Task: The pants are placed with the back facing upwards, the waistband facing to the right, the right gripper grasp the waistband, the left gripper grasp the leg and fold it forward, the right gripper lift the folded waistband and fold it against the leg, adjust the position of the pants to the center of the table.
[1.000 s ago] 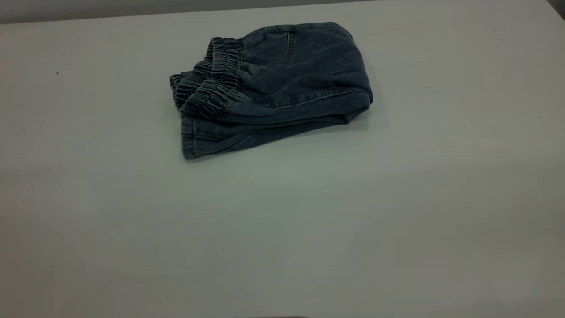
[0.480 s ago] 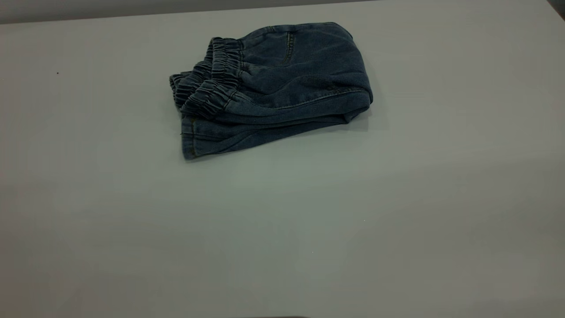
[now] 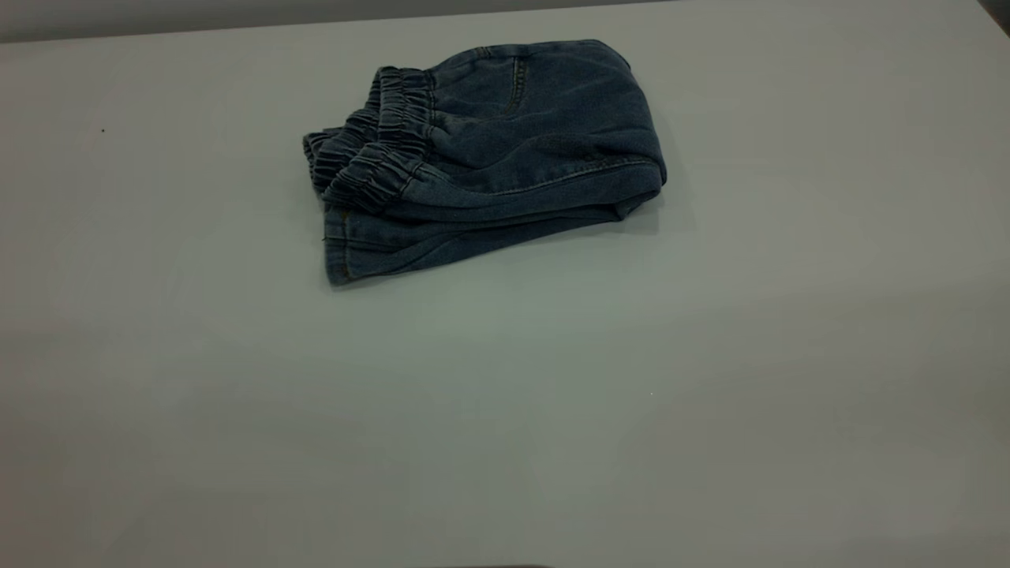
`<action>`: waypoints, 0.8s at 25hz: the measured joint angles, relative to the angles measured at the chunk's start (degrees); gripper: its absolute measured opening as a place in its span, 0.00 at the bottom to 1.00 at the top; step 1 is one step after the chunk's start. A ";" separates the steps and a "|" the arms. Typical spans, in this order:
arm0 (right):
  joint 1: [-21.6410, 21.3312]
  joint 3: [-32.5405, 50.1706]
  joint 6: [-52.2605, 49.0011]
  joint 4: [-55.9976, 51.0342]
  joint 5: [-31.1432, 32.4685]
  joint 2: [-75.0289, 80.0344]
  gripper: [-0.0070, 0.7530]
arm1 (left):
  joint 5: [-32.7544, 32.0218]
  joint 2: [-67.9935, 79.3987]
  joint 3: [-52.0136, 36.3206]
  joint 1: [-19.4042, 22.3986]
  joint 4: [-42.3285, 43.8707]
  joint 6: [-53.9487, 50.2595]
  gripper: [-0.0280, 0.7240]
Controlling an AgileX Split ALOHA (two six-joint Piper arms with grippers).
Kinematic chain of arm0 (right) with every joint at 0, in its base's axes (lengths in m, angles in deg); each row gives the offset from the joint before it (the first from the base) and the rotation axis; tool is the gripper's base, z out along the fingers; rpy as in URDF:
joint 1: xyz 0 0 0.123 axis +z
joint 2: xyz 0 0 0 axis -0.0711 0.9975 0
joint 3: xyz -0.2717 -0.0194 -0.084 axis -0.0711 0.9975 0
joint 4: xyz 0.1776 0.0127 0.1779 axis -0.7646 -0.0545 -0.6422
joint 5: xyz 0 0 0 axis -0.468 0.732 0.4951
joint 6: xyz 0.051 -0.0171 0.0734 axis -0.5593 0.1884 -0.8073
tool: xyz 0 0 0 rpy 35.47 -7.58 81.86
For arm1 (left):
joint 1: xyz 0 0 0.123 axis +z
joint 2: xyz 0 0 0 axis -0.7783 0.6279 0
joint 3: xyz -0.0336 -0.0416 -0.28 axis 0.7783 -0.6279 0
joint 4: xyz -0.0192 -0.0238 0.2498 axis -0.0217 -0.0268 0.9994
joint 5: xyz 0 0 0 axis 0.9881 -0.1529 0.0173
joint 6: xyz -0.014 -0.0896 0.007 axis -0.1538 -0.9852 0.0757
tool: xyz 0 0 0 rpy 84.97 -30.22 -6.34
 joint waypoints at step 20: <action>0.00 0.00 0.00 0.00 -0.02 0.00 0.76 | 0.16 0.00 0.00 0.00 -11.63 10.44 0.72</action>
